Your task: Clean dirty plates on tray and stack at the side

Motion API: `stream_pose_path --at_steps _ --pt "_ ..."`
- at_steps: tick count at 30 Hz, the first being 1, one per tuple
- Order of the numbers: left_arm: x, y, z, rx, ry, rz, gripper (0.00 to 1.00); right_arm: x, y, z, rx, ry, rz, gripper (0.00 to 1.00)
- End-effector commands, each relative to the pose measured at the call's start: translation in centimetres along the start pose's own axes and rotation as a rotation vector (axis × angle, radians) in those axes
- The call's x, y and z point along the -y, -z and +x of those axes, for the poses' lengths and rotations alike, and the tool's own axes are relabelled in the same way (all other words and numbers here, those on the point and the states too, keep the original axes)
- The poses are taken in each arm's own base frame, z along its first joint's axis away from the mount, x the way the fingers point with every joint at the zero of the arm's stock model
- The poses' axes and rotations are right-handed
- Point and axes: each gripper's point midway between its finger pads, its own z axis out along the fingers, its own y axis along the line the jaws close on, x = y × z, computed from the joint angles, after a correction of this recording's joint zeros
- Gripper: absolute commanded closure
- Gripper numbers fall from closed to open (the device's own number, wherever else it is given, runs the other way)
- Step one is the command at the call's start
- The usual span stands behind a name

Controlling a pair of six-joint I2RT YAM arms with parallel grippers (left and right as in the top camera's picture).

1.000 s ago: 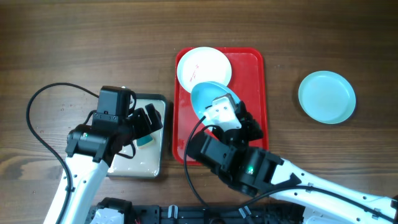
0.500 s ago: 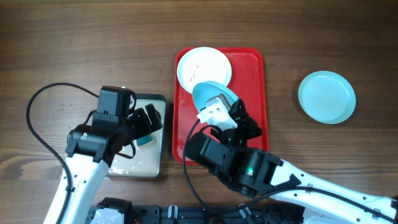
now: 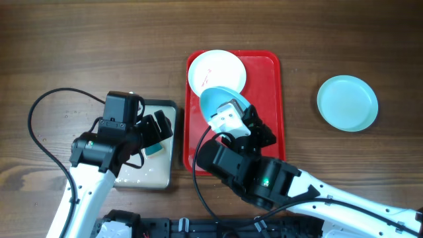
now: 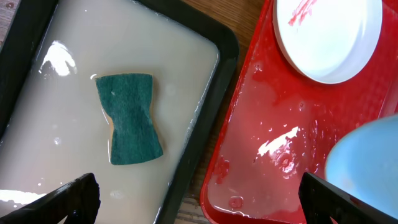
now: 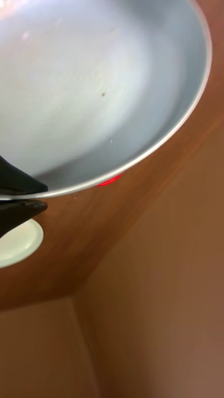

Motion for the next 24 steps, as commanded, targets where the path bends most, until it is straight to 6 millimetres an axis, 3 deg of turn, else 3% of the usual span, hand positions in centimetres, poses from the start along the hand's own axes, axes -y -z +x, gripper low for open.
stream_pose_path --at_steps 1,3,5,7,9,12,13,15,17,18,19,21,22,24 --pt "0.3 0.4 -0.4 0.011 -0.003 0.018 0.0 4.5 0.0 -1.0 0.017 -0.064 0.217 0.96" --pt "0.3 0.4 -0.4 0.011 -0.003 0.018 0.0 2.1 -0.2 -1.6 0.023 0.049 0.085 0.96" --pt "0.3 0.4 -0.4 0.011 -0.003 0.018 0.0 3.7 -0.4 -1.4 0.013 0.004 0.174 0.96" --pt "0.3 0.4 -0.4 0.01 -0.003 0.017 0.0 1.9 -0.7 -1.3 0.01 -0.002 0.069 0.96" --pt "0.3 0.4 -0.4 0.011 -0.003 0.018 0.0 0.3 -1.7 0.4 -0.061 -0.201 -0.042 0.96" --pt "0.3 0.4 -0.4 0.011 -0.003 0.018 0.0 -4.0 -3.7 4.1 -0.334 -0.468 -0.443 0.96" --pt "0.3 0.4 -0.4 0.011 -0.003 0.018 0.0 -4.0 -4.0 4.6 -0.376 -0.515 -0.502 0.96" --pt "0.3 0.4 -0.4 0.011 -0.003 0.018 0.0 -1.4 -5.7 6.1 -0.463 -0.704 -0.649 0.96" --pt "0.3 0.4 -0.4 0.011 -0.003 0.018 0.0 3.7 -8.4 8.6 -0.496 -0.951 -0.669 0.96" --pt "0.3 0.4 -0.4 0.011 -0.003 0.018 0.0 6.9 -10.2 11.2 -0.524 -1.067 -0.588 0.96" --pt "0.3 0.4 -0.4 0.011 -0.003 0.018 0.0 10.6 -11.8 15.2 -0.567 -1.181 -0.446 0.96" --pt "0.3 0.4 -0.4 0.011 -0.003 0.018 0.0 16.2 -13.1 22.5 -0.653 -1.303 -0.153 0.96" --pt "0.3 0.4 -0.4 0.011 -0.003 0.018 0.0 18.6 -13.2 26.4 -0.71 -1.372 0.02 0.96" --pt "0.3 0.4 -0.4 0.011 -0.003 0.018 0.0 20.7 -13.1 30.6 -0.764 -1.431 0.18 0.96"
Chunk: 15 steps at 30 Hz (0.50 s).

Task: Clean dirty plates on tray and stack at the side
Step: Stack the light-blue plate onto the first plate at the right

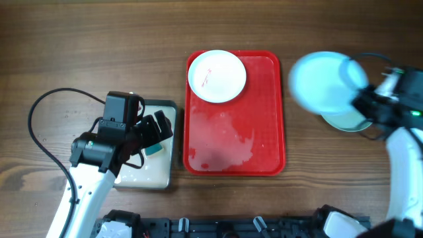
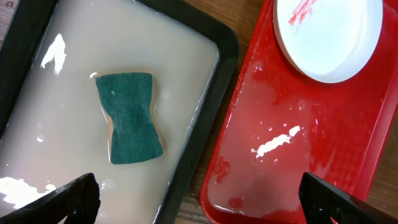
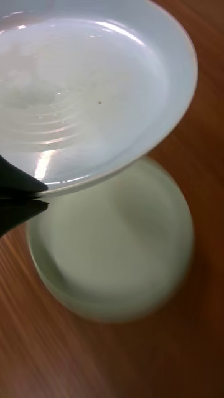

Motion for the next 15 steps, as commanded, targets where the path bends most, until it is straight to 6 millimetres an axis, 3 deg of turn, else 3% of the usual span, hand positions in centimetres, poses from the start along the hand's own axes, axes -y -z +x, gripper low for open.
stream_pose_path --at_steps 1,2,6,7,8,9,12,15 --pt "0.4 0.4 -0.4 0.011 -0.003 0.018 0.0 7.1 -1.6 -2.3 0.043 -0.214 0.197 0.96" --pt "0.4 0.4 -0.4 0.011 -0.003 0.018 0.0 8.7 -2.6 -2.0 0.014 -0.247 0.225 0.96" --pt "0.4 0.4 -0.4 0.011 -0.003 0.018 0.0 9.5 -6.4 0.6 -0.118 -0.23 0.262 0.94" --pt "0.4 0.4 -0.4 0.011 -0.003 0.018 0.0 9.4 -6.6 0.8 -0.128 -0.226 0.259 0.82" --pt "0.4 0.4 -0.4 0.011 -0.003 0.018 0.0 8.0 -6.8 0.8 -0.146 -0.192 0.18 0.66" --pt "0.4 0.4 -0.4 0.011 -0.003 0.018 0.0 4.2 -6.5 0.2 -0.149 -0.125 -0.006 0.59" --pt "0.4 0.4 -0.4 0.011 -0.003 0.018 0.0 -3.4 -3.2 0.5 -0.145 0.055 -0.245 0.62" --pt "0.4 0.4 -0.4 0.011 -0.003 0.018 0.0 -12.3 1.9 4.2 -0.163 0.359 -0.393 0.63"
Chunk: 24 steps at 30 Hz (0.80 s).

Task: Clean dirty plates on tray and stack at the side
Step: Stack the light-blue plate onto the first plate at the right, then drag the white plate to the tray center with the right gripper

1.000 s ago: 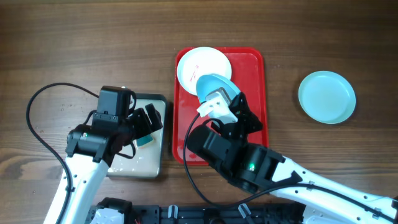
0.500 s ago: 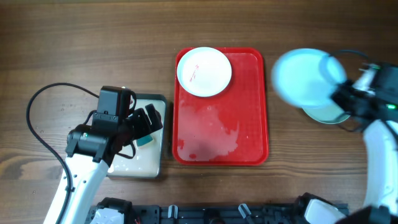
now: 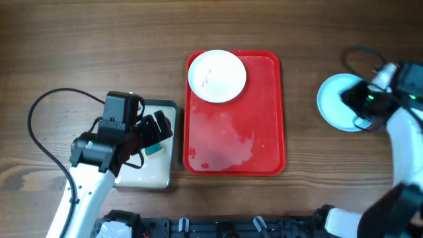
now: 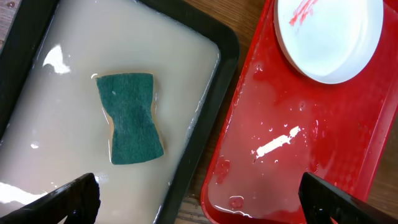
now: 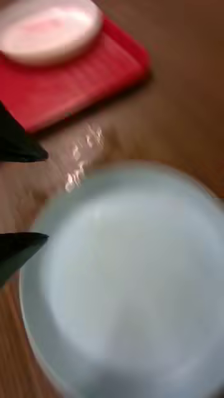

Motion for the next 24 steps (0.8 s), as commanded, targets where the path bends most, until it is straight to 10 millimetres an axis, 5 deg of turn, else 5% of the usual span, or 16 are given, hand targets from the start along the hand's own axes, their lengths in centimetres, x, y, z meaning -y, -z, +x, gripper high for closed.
stream_pose_path --at_steps 1,4,6,11,15,16,17,21,24 --pt "0.4 0.4 -0.4 0.012 -0.005 0.019 0.0 -12.9 3.5 3.4 -0.018 0.423 -0.222 0.63" --pt "0.4 0.4 -0.4 0.012 -0.005 0.019 0.0 -18.6 2.1 7.3 -0.021 0.637 -0.213 0.54" --pt "0.4 0.4 -0.4 0.012 -0.005 0.019 0.0 -20.8 -1.4 8.8 -0.04 0.705 -0.21 0.51" --pt "0.4 0.4 -0.4 0.012 -0.005 0.019 0.0 -21.6 -12.5 9.4 -0.081 0.652 -0.227 0.51" --pt "0.4 0.4 -0.4 0.012 -0.005 0.019 0.0 -20.4 -18.0 11.1 -0.139 0.579 -0.225 0.61" --pt "0.4 0.4 -0.4 0.012 -0.005 0.019 0.0 -20.1 -18.4 11.4 -0.149 0.576 -0.216 0.72" --pt "0.4 0.4 -0.4 0.012 -0.005 0.019 0.0 -19.9 -18.5 11.6 -0.159 0.568 -0.21 0.93" --pt "0.4 0.4 -0.4 0.012 -0.005 0.019 0.0 -19.2 -15.3 11.3 -0.199 0.494 -0.171 0.96" --pt "0.4 0.4 -0.4 0.012 -0.005 0.019 0.0 -19.1 -9.2 10.0 -0.181 0.465 -0.159 0.96"
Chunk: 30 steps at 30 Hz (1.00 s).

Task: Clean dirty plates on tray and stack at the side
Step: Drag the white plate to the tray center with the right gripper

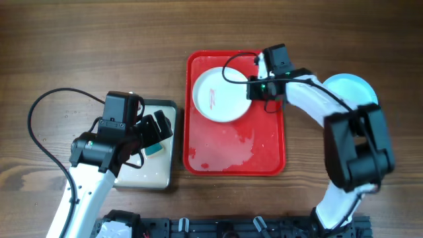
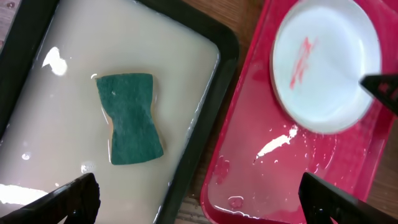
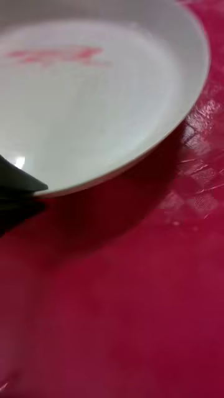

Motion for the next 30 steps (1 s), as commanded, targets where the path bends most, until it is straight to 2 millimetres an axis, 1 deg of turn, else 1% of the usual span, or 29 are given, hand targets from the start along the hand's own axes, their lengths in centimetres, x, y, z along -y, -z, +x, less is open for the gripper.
stream_pose_path --at_steps 1,2,3,4,5,6,7,8,9,10,11,12,13,14,15,17,18,19,20,21,22,23,24,25,26,27,29,30 --pt "0.4 0.4 -0.4 0.011 -0.005 0.019 0.0 -0.9 8.0 -1.2 0.096 -0.032 0.019 0.95" --pt "0.4 0.4 -0.4 0.011 -0.004 0.019 0.0 -0.2 9.9 0.1 0.076 -0.056 0.072 0.96" --pt "0.4 0.4 -0.4 0.011 -0.004 0.019 0.0 0.6 11.1 2.0 0.027 -0.096 0.12 0.96" --pt "0.4 0.4 -0.4 0.011 -0.004 0.019 0.0 1.1 11.1 3.8 -0.03 -0.119 0.142 0.96" --pt "0.4 0.4 -0.4 0.011 -0.004 0.019 0.0 1.7 10.8 5.0 -0.069 -0.135 0.158 0.96" --pt "0.4 0.4 -0.4 0.011 -0.004 0.019 0.0 2.5 9.6 6.7 -0.109 -0.168 0.176 0.96" --pt "0.4 0.4 -0.4 0.011 -0.004 0.019 0.0 3.1 8.4 8.0 -0.122 -0.187 0.174 0.96" --pt "0.4 0.4 -0.4 0.011 -0.004 0.019 0.0 3.2 7.4 8.5 -0.12 -0.162 0.152 0.96" --pt "0.4 0.4 -0.4 0.011 -0.004 0.019 0.0 3.2 6.4 8.7 -0.104 -0.095 0.12 0.96" --pt "0.4 0.4 -0.4 0.011 -0.004 0.019 0.0 3.2 5.6 8.5 -0.072 -0.017 0.101 0.96" --pt "0.4 0.4 -0.4 0.011 -0.004 0.019 0.0 3.1 5.2 7.9 -0.038 0.071 0.087 0.96" --pt "0.4 0.4 -0.4 0.011 -0.004 0.019 0.0 2.9 5.2 7.4 -0.019 0.112 0.08 0.96" --pt "0.4 0.4 -0.4 0.011 -0.004 0.019 0.0 2.3 5.7 6.6 0.005 0.144 0.059 0.86" --pt "0.4 0.4 -0.4 0.011 -0.004 0.019 0.0 1.4 6.4 6.0 0.018 0.181 0.03 0.73" --pt "0.5 0.4 -0.6 0.02 -0.002 0.025 0.0 0.5 7.8 5.1 0.04 0.201 0.015 0.71" --pt "0.9 0.4 -1.1 0.042 -0.004 0.039 0.0 -0.4 10.1 3.9 0.079 0.211 0.01 0.69" --pt "0.9 0.4 -1.2 0.043 -0.004 0.04 0.0 -1.3 12.3 3.3 0.115 0.211 -0.002 0.69" --pt "0.9 0.4 -1.1 0.041 -0.004 0.039 0.0 -1.9 14.1 3.0 0.148 0.198 -0.012 0.68" --pt "0.5 0.3 -0.6 0.021 -0.003 0.024 0.0 -2.3 15.7 3.2 0.177 0.173 -0.022 0.68" --pt "-0.3 0.1 -0.4 0.018 0.0 -0.017 0.0 -2.4 16.5 3.5 0.187 0.14 -0.029 0.68" --pt "-1.4 -0.4 -0.6 0.031 0.006 -0.076 0.0 -2.5 17.3 3.9 0.191 0.107 -0.033 0.68" --pt "-3.0 -1.2 -0.6 0.045 0.053 -0.156 0.0 -2.5 17.7 4.3 0.188 0.1 -0.033 0.68" --pt "-4.0 -2.1 -0.2 0.036 0.093 -0.202 0.1 -2.5 17.8 4.5 0.182 0.098 -0.032 0.68" --pt "-4.4 -3.1 0.3 0.012 0.103 -0.22 0.28 -2.3 17.8 4.9 0.166 0.095 -0.026 0.68" --pt "-5.2 -4.5 1.3 -0.04 0.148 -0.263 0.48 -2.1 17.5 5.3 0.149 0.09 -0.021 0.68" --pt "-5.8 -5.6 2.1 -0.081 0.19 -0.302 0.6 -2.0 17.4 5.5 0.142 0.089 -0.019 0.68" --pt "-6.7 -8.2 3.8 -0.186 0.239 -0.364 0.61 -1.9 17.2 5.6 0.132 0.086 -0.016 0.68" --pt "-6.5 -9.5 4.8 -0.251 0.247 -0.358 0.61 -1.9 17.2 5.6 0.132 0.086 -0.016 0.68"
